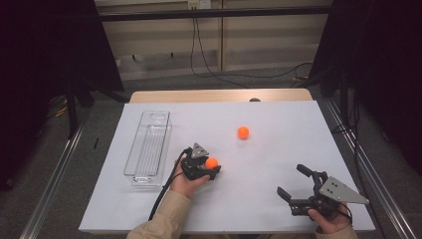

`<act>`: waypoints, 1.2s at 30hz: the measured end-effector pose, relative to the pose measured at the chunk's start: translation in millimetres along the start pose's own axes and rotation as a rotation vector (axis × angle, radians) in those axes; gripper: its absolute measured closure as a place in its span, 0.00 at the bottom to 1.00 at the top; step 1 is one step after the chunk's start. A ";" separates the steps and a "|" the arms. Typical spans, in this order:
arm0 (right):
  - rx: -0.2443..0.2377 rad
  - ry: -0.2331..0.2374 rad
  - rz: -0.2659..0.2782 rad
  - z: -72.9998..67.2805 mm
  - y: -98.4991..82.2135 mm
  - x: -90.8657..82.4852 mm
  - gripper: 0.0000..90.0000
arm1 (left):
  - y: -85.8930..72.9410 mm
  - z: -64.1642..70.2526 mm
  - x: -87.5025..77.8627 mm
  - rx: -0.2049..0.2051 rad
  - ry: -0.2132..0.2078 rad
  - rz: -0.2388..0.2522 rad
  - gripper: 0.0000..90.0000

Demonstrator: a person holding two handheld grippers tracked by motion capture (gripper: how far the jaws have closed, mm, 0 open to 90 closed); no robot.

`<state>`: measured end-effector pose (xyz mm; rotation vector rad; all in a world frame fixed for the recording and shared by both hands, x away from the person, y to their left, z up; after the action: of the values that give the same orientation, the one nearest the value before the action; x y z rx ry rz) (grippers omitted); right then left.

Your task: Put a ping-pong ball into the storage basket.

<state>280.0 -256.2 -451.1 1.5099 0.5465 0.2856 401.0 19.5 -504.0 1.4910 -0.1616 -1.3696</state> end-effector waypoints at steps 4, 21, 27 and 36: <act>-0.002 -0.001 -0.001 0.1 -0.2 0.2 0.02 | 0.0 -1.4 -0.5 -0.005 0.006 -0.004 0.47; 0.001 0.000 -0.003 0.3 -0.4 0.1 0.02 | -0.2 -1.7 -0.5 -0.007 0.009 -0.004 0.51; 0.001 -0.001 -0.002 0.4 -0.3 0.1 0.02 | -0.4 -2.0 -0.9 -0.003 0.014 -0.006 0.52; -0.013 -0.002 -0.012 -0.2 -1.4 2.4 0.03 | 0.0 -3.1 -1.2 -0.015 0.009 -0.004 0.56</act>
<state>281.7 -254.9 -452.8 1.4940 0.5512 0.2776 403.0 22.2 -503.9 1.4861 -0.1423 -1.3645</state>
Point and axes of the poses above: each handheld gripper's, and its own axes: x roughly forward along the jaws, y roughly out of its top, z roughly to its right, the point moved 6 cm from there along x, roughly forward along the jaws, and after that the axes turned 7 degrees about -y, right-handed, at the moved point
